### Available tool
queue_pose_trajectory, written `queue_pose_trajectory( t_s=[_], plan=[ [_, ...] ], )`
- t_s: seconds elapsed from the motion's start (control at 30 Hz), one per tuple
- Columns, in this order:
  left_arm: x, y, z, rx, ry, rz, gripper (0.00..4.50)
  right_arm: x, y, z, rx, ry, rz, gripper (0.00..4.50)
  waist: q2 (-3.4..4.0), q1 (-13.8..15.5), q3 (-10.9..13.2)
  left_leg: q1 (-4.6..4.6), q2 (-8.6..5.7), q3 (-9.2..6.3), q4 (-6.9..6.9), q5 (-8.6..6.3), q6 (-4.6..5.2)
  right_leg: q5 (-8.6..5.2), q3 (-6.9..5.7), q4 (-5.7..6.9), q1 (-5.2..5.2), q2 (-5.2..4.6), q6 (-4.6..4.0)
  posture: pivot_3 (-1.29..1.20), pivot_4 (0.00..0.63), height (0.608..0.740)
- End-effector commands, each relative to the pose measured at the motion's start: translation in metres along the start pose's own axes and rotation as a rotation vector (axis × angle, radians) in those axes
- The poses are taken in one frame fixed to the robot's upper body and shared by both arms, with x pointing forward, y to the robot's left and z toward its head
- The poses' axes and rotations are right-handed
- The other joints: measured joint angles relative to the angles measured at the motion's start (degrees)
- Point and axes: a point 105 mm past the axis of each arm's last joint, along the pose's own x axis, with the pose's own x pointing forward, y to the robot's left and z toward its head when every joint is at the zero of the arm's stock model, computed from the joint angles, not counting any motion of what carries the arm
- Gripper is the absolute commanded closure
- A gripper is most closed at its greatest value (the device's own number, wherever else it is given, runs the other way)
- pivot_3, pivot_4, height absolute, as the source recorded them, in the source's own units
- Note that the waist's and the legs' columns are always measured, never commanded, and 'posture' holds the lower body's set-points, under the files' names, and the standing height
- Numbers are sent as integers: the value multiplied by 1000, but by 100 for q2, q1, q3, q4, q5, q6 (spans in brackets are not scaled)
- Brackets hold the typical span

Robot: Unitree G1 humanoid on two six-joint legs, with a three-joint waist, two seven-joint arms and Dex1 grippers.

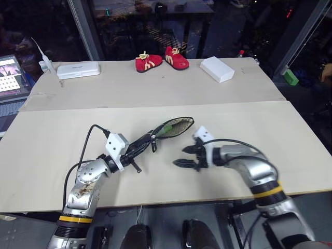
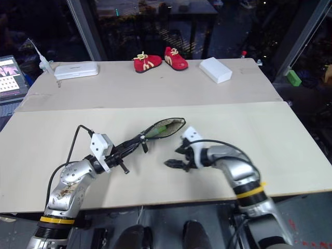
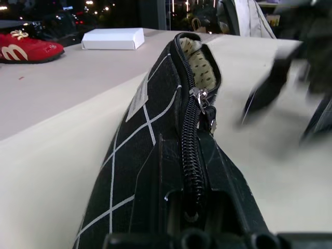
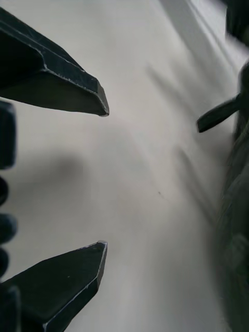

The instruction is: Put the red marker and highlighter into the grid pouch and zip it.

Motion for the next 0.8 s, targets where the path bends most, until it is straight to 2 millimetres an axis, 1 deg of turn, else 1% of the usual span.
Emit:
queue_pose_trajectory(
  t_s=[0.03, 0.1, 0.2, 0.27, 0.4, 0.47, 0.5, 0.53, 0.57, 0.67, 0.73, 0.8],
  plan=[
    [3, 0, 11, 16, -42, -7, 4500, 17, 14, 25, -3, -33, 16, 207, 0, 8, 0, -4, 0, 1, 1, 0, 0, 0, -3, -3, 0, -1, 0, 0, 150, 740],
    [4, 0, 11, 15, -43, -9, 4500, 27, 23, 38, 17, -61, 48, 207, 0, 8, 0, -5, 1, 1, 1, -2, 3, 1, -4, -7, 0, -1, 1, 0, 150, 740],
    [6, 0, 11, 13, -44, -11, 4500, 33, 34, 59, 33, -112, 97, 207, 0, 15, 0, -7, 1, 1, 1, -2, 3, 1, -7, -6, -2, -1, 1, 0, 150, 740],
    [6, 0, 10, 11, -44, -10, 4500, 36, 37, 67, 35, -129, 107, 207, 0, 18, 0, -7, 1, 0, 1, -2, 3, 0, -7, -6, -1, -1, 1, 0, 150, 740],
    [7, 1, 9, 9, -44, -8, 4500, 40, 39, 76, 26, -147, 106, 207, 0, 7, 0, -7, 1, 0, 1, -2, 3, 0, -8, -7, -1, 0, 1, 0, 150, 740],
    [7, 0, 9, 9, -44, -7, 4500, 40, 37, 77, 20, -152, 92, 725, 0, 5, 0, -8, 1, 1, 1, -2, 3, 0, -9, -7, -2, 0, 1, 0, 150, 740],
    [6, 0, 8, 9, -44, -6, 4500, 40, 33, 77, 17, -155, 74, 865, 0, 4, 0, -8, 1, 1, 1, -2, 3, 0, -9, -7, -2, 0, 1, 0, 150, 740],
    [6, 0, 8, 10, -44, -5, 4500, 40, 29, 76, 18, -154, 54, 1166, 0, 3, 0, -8, 1, 2, 1, -2, 3, 0, -9, -7, -2, 0, 1, 0, 150, 740],
    [5, 0, 8, 9, -43, -3, 4500, 39, 26, 75, 14, -151, 43, 1594, 0, 2, 0, -8, 1, 2, 1, -2, 3, 1, -8, -6, -2, -1, 1, 0, 150, 740],
    [5, 0, 7, 8, -44, -1, 4500, 39, 18, 72, 16, -140, 11, 2601, 0, 0, 0, -6, 1, 2, 1, -2, 2, 0, -8, -6, -2, 0, 1, 0, 150, 740],
    [5, -1, 7, 5, -47, 0, 4500, 39, 18, 72, 16, -144, 15, 3357, 0, -3, 0, -7, 1, 2, 1, -2, 3, 0, -8, -6, -2, 0, 1, 0, 150, 740],
    [5, -2, 7, 4, -49, 0, 4500, 38, 19, 72, 15, -147, 22, 3948, 0, -12, 0, -9, 2, 2, 1, -2, 3, 0, -8, -7, -3, 0, 1, 0, 150, 740]
  ],
)
